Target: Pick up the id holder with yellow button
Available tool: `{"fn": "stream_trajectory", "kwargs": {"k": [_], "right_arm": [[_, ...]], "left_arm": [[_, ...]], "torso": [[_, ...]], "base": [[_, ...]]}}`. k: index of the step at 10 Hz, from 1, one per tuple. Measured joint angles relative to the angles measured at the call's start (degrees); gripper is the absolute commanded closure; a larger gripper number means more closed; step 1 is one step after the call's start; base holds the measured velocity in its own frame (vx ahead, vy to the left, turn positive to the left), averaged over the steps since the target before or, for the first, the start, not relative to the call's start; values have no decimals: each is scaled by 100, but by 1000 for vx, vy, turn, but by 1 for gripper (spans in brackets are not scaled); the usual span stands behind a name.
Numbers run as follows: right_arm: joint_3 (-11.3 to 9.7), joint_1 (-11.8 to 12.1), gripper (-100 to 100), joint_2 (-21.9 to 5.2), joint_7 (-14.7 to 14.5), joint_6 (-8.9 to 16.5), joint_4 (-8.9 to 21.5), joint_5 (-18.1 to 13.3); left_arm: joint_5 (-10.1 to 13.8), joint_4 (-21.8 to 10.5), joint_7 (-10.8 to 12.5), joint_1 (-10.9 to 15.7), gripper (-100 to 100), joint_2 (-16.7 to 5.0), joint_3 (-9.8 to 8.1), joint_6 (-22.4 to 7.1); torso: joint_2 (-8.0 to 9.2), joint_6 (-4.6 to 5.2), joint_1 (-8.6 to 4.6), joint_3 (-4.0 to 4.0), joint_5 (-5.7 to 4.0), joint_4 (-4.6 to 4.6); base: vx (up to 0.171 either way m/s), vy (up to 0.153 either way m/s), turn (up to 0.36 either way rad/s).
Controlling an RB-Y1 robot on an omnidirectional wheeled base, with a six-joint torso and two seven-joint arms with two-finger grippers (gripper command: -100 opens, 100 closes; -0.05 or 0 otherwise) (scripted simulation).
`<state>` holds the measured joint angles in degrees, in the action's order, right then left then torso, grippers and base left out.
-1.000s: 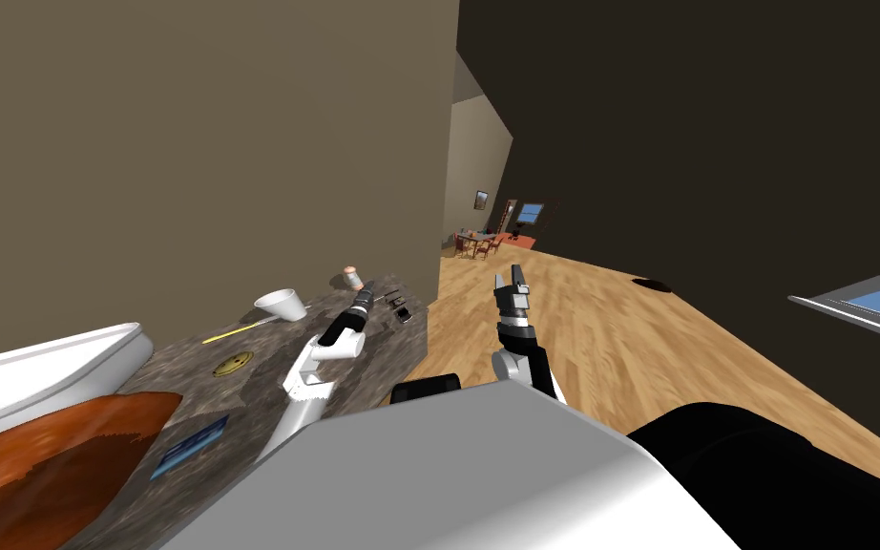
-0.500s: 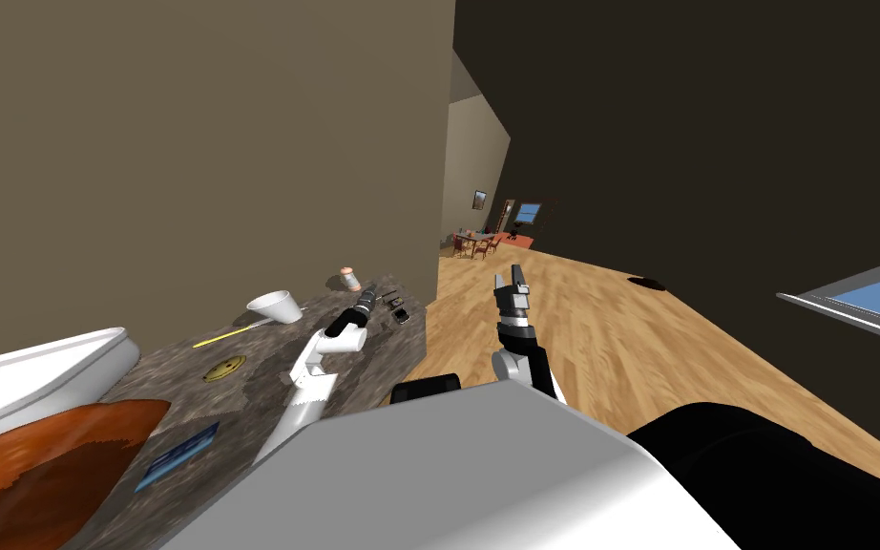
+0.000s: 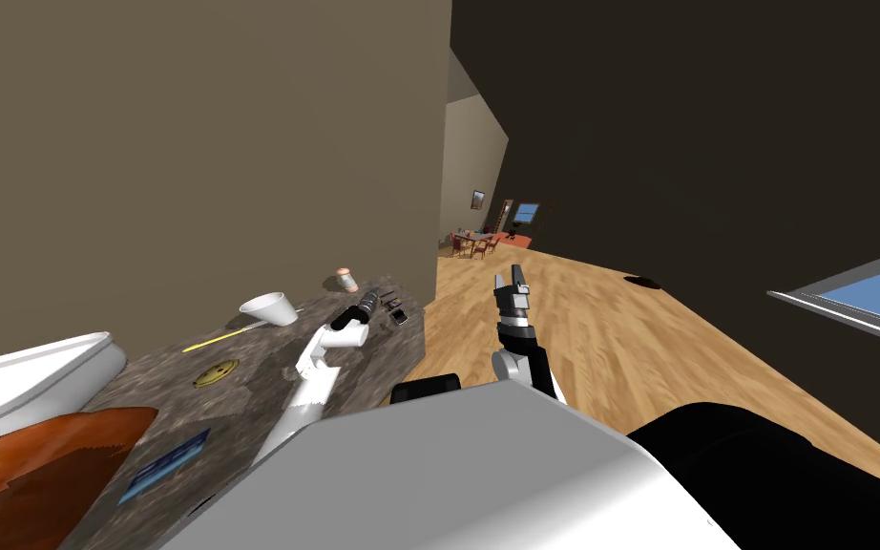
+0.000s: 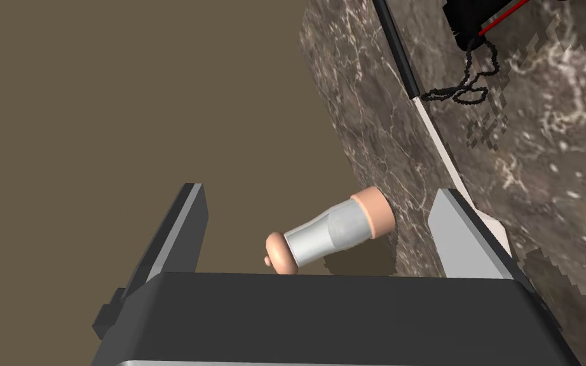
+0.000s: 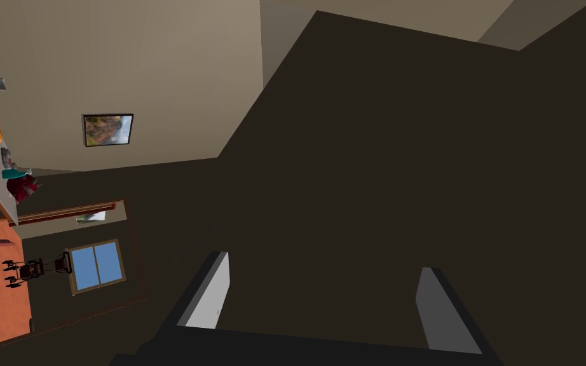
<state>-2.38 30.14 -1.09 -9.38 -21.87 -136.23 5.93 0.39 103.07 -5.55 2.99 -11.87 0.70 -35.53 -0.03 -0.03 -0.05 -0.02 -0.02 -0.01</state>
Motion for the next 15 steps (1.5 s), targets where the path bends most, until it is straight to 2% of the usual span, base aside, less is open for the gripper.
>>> {"fn": "stream_trajectory", "kwargs": {"k": [5,7,10,13,14,15], "right_arm": [[0,0,0,0,0,0,0,0],[0,0,0,0,0,0,0,0],[0,0,0,0,0,0,0,0],[0,0,0,0,0,0,0,0],[0,0,0,0,0,0,0,0],[0,0,0,0,0,0,0,0]], "left_arm": [[1,-393,-118,402,-100,-124,25,-831],[3,-579,-151,544,-100,-171,30,-1065],[54,-739,-232,732,-100,-323,43,-1610],[72,-986,-286,919,-100,-440,62,-1992],[72,-995,-290,926,0,-444,63,-2023],[72,-994,-289,925,-100,-443,63,-2020]], "torso": [[-2,1,-3,-1,0,-1],[-1,0,-1,0,0,0],[-2,-1,-4,-2,-1,-1],[-2,-1,-1,-1,0,-1],[1,-1,2,1,0,0],[4,-1,4,2,1,1]], "base": [[12,-18,-27],[11,-17,-29],[18,-25,-31],[13,-13,-20],[0,0,0],[-27,-11,-156]]}}
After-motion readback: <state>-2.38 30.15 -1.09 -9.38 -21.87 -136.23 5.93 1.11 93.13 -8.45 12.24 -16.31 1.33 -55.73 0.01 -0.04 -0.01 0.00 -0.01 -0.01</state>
